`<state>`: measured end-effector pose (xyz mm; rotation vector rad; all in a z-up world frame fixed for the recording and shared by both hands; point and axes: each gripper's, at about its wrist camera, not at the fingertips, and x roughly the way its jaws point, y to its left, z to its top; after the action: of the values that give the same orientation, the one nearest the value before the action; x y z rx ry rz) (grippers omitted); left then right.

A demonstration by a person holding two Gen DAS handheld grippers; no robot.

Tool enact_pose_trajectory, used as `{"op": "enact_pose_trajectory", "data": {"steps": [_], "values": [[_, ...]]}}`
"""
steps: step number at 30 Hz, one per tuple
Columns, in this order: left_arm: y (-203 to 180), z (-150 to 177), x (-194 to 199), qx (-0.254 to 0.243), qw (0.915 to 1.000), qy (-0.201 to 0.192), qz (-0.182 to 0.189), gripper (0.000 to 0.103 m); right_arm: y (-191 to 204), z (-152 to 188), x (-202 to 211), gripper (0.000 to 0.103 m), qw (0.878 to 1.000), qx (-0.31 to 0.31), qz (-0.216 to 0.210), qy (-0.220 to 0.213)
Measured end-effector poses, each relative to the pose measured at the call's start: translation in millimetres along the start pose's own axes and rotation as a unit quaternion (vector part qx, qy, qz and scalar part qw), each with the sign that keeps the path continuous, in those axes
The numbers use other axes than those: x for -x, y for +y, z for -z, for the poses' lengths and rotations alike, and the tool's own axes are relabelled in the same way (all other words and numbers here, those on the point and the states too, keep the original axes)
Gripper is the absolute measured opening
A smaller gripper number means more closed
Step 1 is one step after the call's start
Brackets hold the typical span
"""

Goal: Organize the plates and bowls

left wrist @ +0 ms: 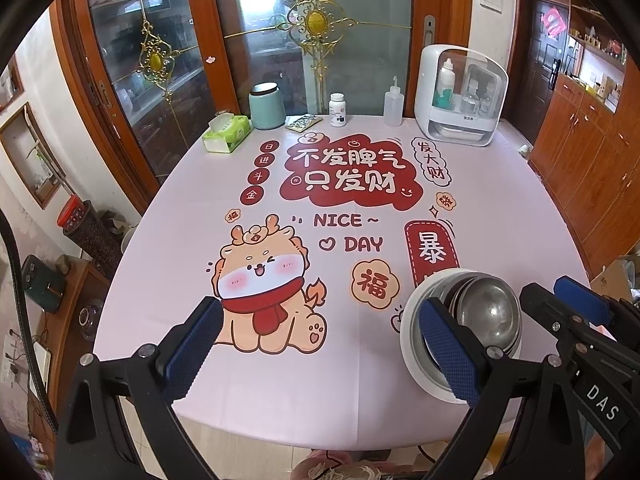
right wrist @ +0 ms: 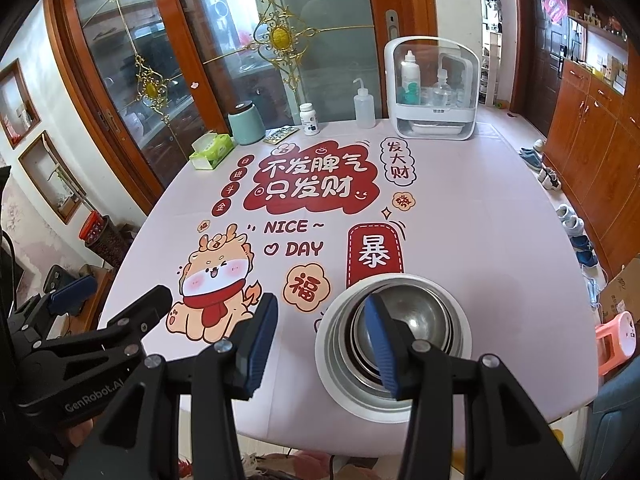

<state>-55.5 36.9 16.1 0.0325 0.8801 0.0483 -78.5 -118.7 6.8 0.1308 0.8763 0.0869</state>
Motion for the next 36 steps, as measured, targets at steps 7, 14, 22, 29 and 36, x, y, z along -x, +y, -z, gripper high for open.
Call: {"op": "enact_pose_trajectory", "data": {"steps": [7, 14, 22, 29, 36], "values": [[-0.5, 0.0, -0.3, 0.000, 1.0000, 0.001, -0.001, 0.098, 1.0, 0.1, -3.5, 0.046, 1.000, -0.002, 0.000, 0.003], [2.2, 0.9, -6.0, -0.003, 1.0000, 0.006, 0.002, 0.098, 2.9, -0.6, -7.1, 0.046, 1.000, -0.002, -0.001, 0.006], [6.1, -0.2, -8.7, -0.006, 0.9999, 0.011, 0.003, 0.098, 5.4, -0.6, -10.5, 0.046, 1.000, -0.001, -0.002, 0.008], [8.8, -1.4, -10.2, -0.006, 0.9999, 0.015, 0.003, 0.098, 8.0, 1.1, -10.7, 0.046, 1.000, 0.002, -0.005, 0.009], [8.5, -1.6, -10.1, -0.006, 0.9999, 0.016, 0.004, 0.098, 8.1, 1.2, -10.8, 0.046, 1.000, 0.001, -0.005, 0.009]]}}
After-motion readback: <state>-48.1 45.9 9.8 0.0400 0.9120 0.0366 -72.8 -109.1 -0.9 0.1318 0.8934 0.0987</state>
